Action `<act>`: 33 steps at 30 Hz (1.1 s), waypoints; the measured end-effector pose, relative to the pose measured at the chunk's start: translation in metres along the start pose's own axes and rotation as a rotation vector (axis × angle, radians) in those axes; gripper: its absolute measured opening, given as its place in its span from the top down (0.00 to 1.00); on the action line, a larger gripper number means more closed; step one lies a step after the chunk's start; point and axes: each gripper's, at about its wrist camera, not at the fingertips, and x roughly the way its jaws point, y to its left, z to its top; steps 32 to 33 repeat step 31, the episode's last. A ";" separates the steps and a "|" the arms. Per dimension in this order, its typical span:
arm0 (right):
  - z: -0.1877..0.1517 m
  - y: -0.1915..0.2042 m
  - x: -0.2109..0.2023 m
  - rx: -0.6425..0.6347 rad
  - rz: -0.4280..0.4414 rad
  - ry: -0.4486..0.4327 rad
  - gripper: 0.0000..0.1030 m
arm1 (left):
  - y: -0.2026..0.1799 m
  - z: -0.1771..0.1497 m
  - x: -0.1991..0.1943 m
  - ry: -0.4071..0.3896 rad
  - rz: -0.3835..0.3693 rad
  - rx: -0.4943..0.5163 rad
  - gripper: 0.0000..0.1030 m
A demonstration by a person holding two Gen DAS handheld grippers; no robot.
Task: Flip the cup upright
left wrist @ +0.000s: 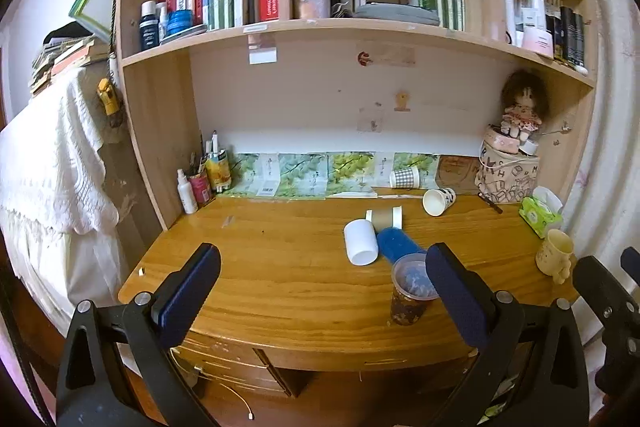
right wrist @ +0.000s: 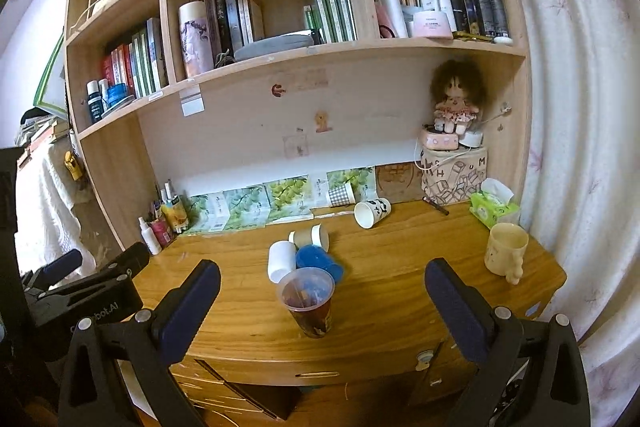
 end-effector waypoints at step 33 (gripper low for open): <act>0.000 -0.007 0.012 -0.020 -0.029 0.028 0.01 | -0.018 0.002 0.000 -0.033 -0.046 0.057 0.00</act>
